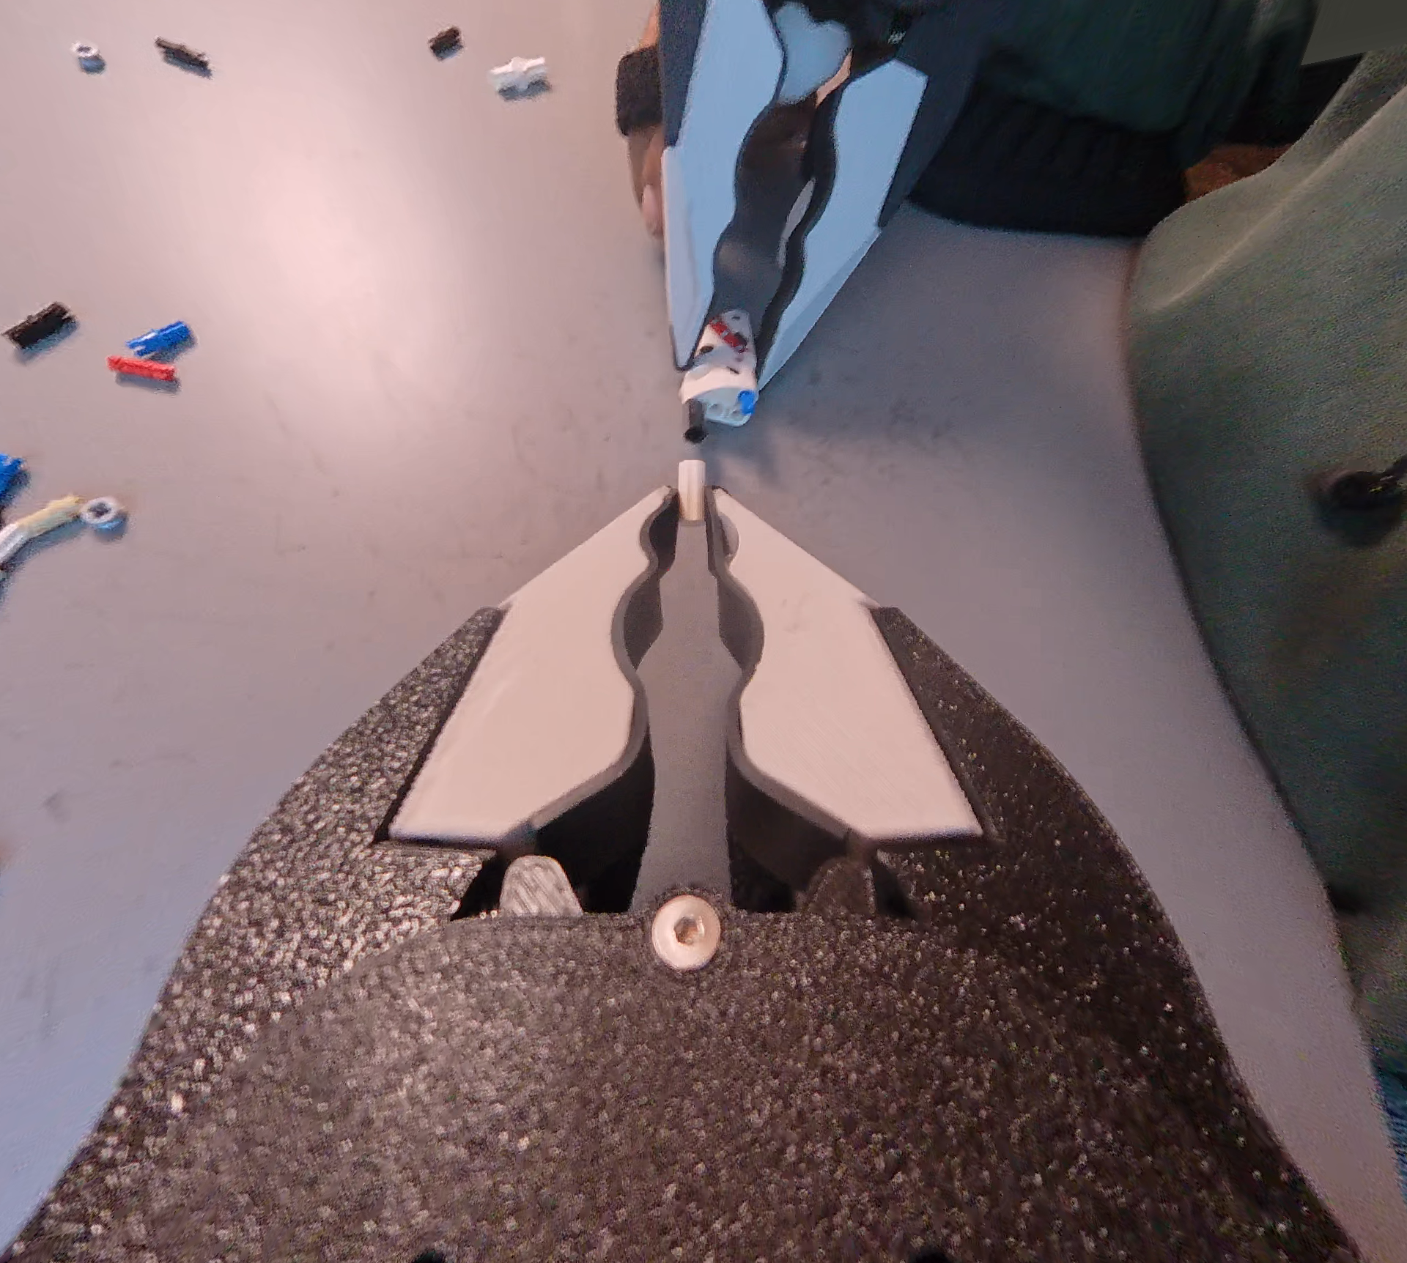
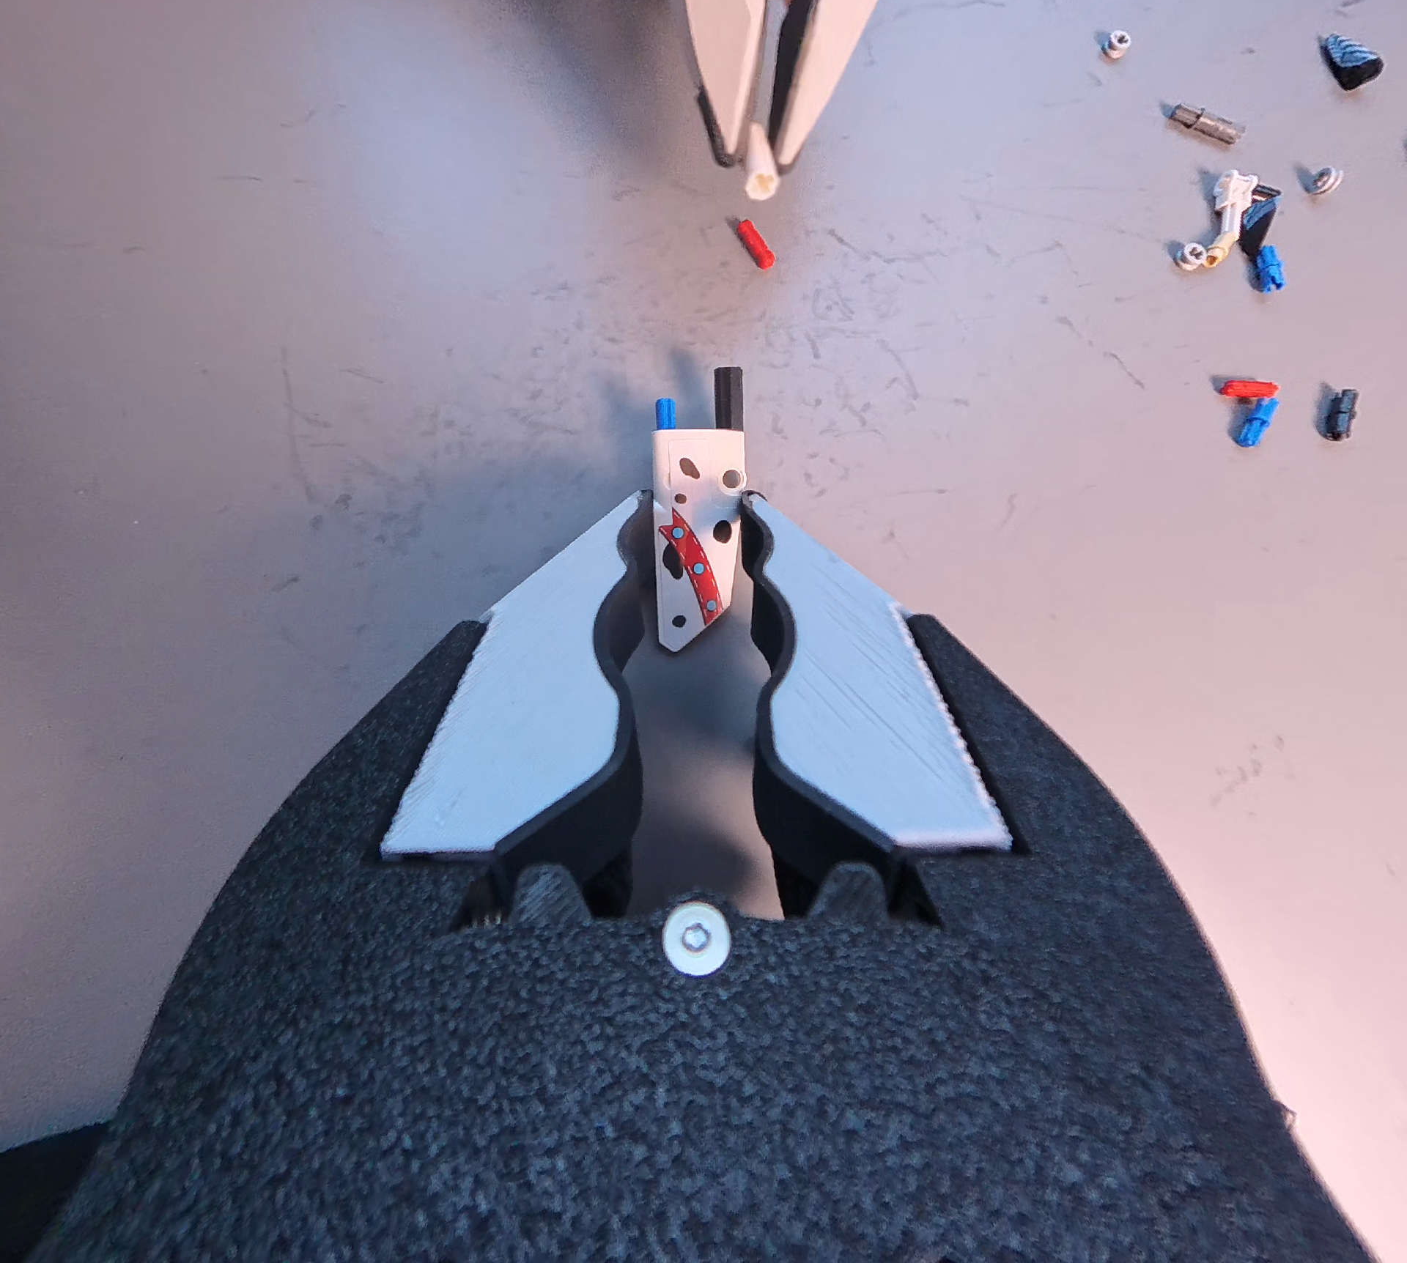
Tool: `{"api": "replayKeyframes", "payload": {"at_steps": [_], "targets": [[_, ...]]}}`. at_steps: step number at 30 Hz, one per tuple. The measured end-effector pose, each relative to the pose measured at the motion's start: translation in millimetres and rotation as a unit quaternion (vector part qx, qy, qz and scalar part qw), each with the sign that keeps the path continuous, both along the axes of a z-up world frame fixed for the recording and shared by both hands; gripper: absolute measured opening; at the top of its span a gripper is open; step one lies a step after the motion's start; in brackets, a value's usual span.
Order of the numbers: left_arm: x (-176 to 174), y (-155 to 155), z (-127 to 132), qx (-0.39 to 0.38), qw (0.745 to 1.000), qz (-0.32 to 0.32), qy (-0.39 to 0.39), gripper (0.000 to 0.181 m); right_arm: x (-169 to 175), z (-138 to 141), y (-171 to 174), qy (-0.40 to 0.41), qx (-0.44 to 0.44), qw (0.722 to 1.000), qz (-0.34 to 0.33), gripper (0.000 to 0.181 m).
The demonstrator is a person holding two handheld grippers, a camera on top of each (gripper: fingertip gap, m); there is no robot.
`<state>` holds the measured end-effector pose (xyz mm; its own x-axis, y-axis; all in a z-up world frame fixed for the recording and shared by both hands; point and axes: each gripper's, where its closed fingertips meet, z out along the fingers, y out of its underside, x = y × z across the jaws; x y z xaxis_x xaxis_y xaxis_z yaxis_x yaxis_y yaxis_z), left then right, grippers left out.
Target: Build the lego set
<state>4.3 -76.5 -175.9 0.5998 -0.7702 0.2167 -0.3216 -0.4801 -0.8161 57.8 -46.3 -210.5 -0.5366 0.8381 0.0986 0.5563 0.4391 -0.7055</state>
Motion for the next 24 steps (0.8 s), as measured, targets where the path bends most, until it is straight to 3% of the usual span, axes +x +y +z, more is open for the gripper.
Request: {"api": "replayKeyframes", "payload": {"at_steps": [5, 16, 24], "targets": [[22.6, -9.2, 2.7, -0.038, 0.999, -0.019, -0.032, 0.006, -2.8, 0.8, -0.5, 0.011, 0.004, 1.000, 0.001, 0.022], [39.1, -9.3, -29.0, -0.169, 0.986, 0.005, -0.003, 0.006, -6.9, 0.8, -6.5, 0.024, 0.020, 0.999, 0.010, 0.021], [41.7, -7.9, -25.7, -0.260, 0.963, 0.015, -0.072, 0.006, -5.9, 0.4, -8.1, 0.025, 0.038, 0.999, 0.018, 0.021]]}}
